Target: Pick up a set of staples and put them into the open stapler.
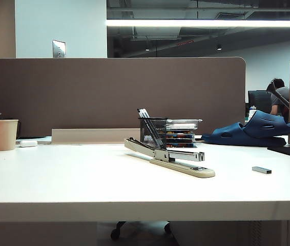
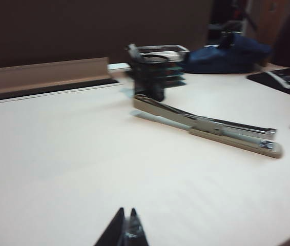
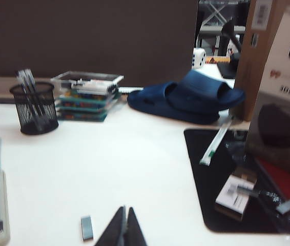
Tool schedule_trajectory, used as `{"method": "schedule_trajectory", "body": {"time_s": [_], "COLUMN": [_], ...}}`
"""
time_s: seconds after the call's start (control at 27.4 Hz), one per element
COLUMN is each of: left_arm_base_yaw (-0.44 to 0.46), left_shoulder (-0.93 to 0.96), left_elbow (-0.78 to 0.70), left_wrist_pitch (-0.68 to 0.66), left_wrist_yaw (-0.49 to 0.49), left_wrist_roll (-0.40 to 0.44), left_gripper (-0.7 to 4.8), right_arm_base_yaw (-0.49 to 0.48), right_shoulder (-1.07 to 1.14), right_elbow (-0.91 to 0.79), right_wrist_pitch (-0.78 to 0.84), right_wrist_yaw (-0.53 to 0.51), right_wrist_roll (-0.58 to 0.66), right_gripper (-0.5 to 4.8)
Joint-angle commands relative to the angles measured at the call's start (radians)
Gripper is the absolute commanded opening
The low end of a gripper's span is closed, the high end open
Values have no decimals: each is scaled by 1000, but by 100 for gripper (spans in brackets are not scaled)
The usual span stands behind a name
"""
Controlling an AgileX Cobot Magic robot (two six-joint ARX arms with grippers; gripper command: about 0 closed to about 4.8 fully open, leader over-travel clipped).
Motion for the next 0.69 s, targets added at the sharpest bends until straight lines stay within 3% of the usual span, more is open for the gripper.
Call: {"method": "schedule_trajectory", "body": {"time_s": [0.04,0.33,0.47,0.69], "left_arm_base_yaw": [1,1,1,1], "left_shoulder": [0,0,0,0], "left_elbow": [3,3,3,2], "left_wrist_pitch": [7,6,6,6], "left_wrist_yaw": [126,300,324,323], "left_wrist_roll": [-4,-4,-24,-49], "left_gripper": [-6,-6,-6,-6], "right_arm_base_yaw": [0,0,0,0], "right_shoulder": [-2,48,137,446], "right_elbow": [64,196,277,478], "right_wrist_pitch": [-90,-195,-231,-338], "right_wrist_yaw": [0,-1,0,-3], "right_wrist_roll": [6,5,5,3], "right_gripper": [-6,-6,-6,-6]}}
